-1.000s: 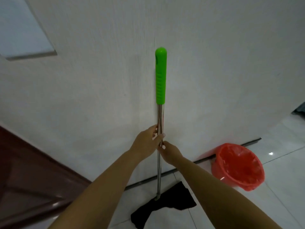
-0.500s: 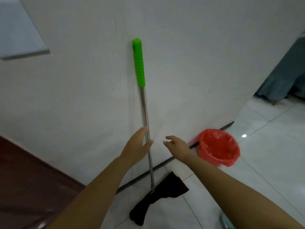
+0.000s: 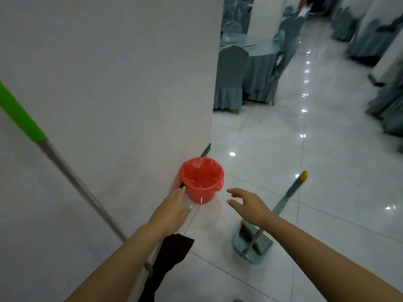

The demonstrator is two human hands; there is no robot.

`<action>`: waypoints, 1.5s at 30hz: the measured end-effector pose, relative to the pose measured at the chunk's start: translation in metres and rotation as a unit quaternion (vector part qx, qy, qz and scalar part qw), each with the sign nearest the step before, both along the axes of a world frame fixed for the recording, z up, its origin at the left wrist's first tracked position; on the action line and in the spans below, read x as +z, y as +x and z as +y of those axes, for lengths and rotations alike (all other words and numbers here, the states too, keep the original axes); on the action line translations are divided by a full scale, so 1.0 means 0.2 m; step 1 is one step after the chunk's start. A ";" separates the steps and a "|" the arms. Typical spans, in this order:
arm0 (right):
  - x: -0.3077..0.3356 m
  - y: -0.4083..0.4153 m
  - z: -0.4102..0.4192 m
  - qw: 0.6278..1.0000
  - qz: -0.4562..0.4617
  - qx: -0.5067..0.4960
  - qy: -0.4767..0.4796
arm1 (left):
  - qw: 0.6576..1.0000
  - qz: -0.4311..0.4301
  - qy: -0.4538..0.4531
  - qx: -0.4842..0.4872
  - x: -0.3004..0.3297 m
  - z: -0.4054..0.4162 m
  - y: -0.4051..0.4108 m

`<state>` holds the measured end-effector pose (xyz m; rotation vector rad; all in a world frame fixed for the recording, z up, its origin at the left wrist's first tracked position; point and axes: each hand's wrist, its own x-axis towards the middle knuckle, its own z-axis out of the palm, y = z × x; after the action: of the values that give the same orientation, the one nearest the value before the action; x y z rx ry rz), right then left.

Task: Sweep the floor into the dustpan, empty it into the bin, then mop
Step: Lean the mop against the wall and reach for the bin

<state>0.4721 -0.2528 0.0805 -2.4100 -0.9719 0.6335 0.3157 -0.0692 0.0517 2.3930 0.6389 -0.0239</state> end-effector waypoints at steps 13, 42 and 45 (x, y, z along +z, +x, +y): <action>-0.32 0.86 -0.80 0.981 0.089 -0.149 -0.090 | 0.995 0.035 -0.047 -0.079 -0.23 -0.72 1.06; -0.62 1.34 0.07 0.989 0.098 0.049 -0.104 | 0.988 0.099 -0.115 -0.010 -0.59 -0.38 1.26; -0.60 1.25 0.31 0.987 0.097 0.068 -0.111 | 0.988 0.090 -0.123 0.015 -0.58 -0.19 1.15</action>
<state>0.7217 -0.1910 -0.0387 -2.4265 -1.0346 1.0564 0.5457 -0.1066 -0.0637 2.1584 0.7111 -0.2934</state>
